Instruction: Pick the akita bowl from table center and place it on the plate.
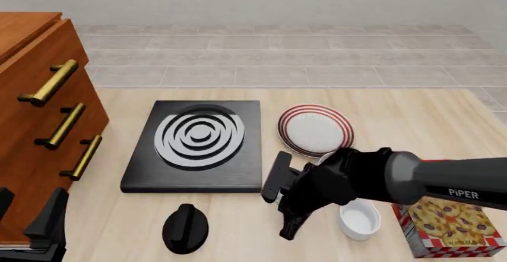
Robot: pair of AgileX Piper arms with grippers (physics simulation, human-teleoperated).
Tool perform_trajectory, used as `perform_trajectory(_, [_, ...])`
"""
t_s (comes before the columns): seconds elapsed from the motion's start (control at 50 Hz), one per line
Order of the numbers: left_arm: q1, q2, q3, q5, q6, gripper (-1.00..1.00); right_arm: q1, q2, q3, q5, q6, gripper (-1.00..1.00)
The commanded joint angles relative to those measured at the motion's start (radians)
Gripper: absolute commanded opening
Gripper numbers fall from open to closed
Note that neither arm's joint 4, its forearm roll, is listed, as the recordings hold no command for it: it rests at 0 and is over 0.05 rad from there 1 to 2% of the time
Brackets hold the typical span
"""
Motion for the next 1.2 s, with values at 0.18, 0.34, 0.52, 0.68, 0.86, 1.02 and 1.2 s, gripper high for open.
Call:
perform_trajectory(0.18, [0.0,0.0,0.0,0.0,0.0,1.0,0.027,-0.064,-0.08,0.129,0.014,-1.0])
perform_trajectory(0.34, [0.0,0.0,0.0,0.0,0.0,1.0,0.042,-0.105,-0.108,0.197,0.004,-1.0])
perform_trajectory(0.52, [0.0,0.0,0.0,0.0,0.0,1.0,-0.02,-0.145,-0.163,0.282,-0.072,-1.0])
perform_trajectory(0.68, [0.0,0.0,0.0,0.0,0.0,1.0,-0.093,-0.15,-0.245,0.34,-0.13,-1.0])
perform_trajectory(0.86, [0.0,0.0,0.0,0.0,0.0,1.0,-0.186,-0.117,-0.352,0.383,-0.183,-1.0])
perform_trajectory(1.02, [0.0,0.0,0.0,0.0,0.0,1.0,-0.246,-0.059,-0.468,0.411,-0.164,-1.0])
perform_trajectory(1.2, [0.0,0.0,0.0,0.0,0.0,1.0,-0.291,0.033,-0.587,0.396,-0.091,-1.0])
